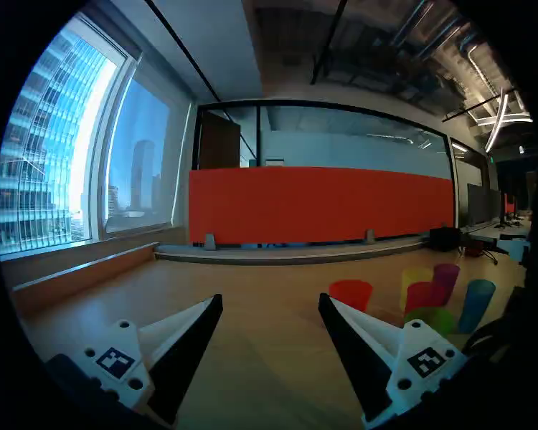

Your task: Pour water

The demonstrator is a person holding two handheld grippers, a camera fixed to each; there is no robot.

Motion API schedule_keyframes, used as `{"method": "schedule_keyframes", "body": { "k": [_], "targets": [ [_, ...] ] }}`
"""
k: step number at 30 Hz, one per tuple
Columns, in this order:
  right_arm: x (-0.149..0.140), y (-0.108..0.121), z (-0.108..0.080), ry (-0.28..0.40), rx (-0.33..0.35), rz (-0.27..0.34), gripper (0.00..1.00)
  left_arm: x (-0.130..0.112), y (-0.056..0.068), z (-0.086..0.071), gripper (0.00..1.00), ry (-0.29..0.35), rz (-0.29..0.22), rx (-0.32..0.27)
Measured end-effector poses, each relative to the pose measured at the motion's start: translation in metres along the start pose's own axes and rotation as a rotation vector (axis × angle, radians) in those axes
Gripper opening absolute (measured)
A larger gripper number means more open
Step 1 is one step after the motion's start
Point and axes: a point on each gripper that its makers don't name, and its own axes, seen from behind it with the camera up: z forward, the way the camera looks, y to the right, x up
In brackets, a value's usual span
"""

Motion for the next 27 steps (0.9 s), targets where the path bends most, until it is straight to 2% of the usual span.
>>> {"method": "schedule_keyframes", "body": {
  "k": [6,11,14,20,27],
  "targets": [
    [0.003,0.006,0.008,0.004,-0.006,0.006,0.99,0.006,-0.009,0.006,1.00,0.002,0.005,0.020],
    [0.025,0.010,0.011,0.015,0.003,0.020,0.99,0.026,-0.015,0.009,1.00,0.003,0.002,0.022],
    [0.044,0.010,0.013,0.021,0.016,0.008,0.99,0.042,-0.017,0.013,1.00,-0.003,-0.003,0.017],
    [0.083,0.006,0.017,0.006,0.039,-0.041,0.99,0.076,-0.013,0.021,1.00,-0.020,-0.007,-0.016],
    [0.126,-0.002,0.025,-0.030,0.063,-0.090,1.00,0.122,-0.006,0.029,1.00,-0.030,0.015,-0.060]
  ]
}}
